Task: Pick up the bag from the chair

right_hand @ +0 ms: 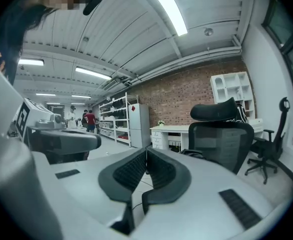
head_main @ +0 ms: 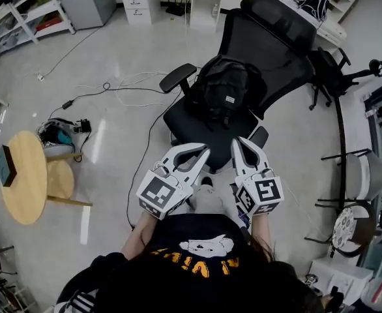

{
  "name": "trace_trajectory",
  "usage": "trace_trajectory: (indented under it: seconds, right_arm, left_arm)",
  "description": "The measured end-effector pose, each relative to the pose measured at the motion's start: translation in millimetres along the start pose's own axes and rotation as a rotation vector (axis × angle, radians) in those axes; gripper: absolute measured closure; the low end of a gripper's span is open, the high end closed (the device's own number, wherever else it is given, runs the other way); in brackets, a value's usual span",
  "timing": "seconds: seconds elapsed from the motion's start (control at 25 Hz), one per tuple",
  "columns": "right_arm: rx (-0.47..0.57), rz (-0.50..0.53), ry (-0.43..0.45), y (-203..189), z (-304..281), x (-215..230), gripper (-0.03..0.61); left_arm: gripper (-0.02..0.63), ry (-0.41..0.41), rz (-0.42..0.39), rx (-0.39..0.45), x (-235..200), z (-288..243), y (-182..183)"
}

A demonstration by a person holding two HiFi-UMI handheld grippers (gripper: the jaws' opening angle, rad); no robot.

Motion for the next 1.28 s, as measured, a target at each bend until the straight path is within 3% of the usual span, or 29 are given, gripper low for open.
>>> trace_trajectory:
  seconds: [0.36, 0.68, 1.16, 1.28]
  right_arm:
    - [0.005, 0.076, 0.028, 11, -73, 77, 0.575]
    - [-0.061, 0.167, 0.089, 11, -142, 162, 0.574]
    - [-0.264, 0.305, 0.167, -44, -250, 257, 0.569]
    - [-0.321, 0.332, 0.2, -60, -279, 269, 0.515]
  left_arm:
    - [0.604, 0.09, -0.015, 0.004, -43, -42, 13]
    - [0.604, 0.14, -0.029, 0.001, -74, -104, 30]
    - [0.604, 0.225, -0.012, -0.061, -110, -152, 27]
    - [0.604, 0.233, -0.034, -0.076, -120, -159, 30]
Point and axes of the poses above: the fingertips, and each gripper's own axes: z backward along the fingers, x to its right, y out of its top, the point moved 8 cm from there along z, backward along the fingers, and after that the axes turned 6 degrees about z, right-handed, at the moved point
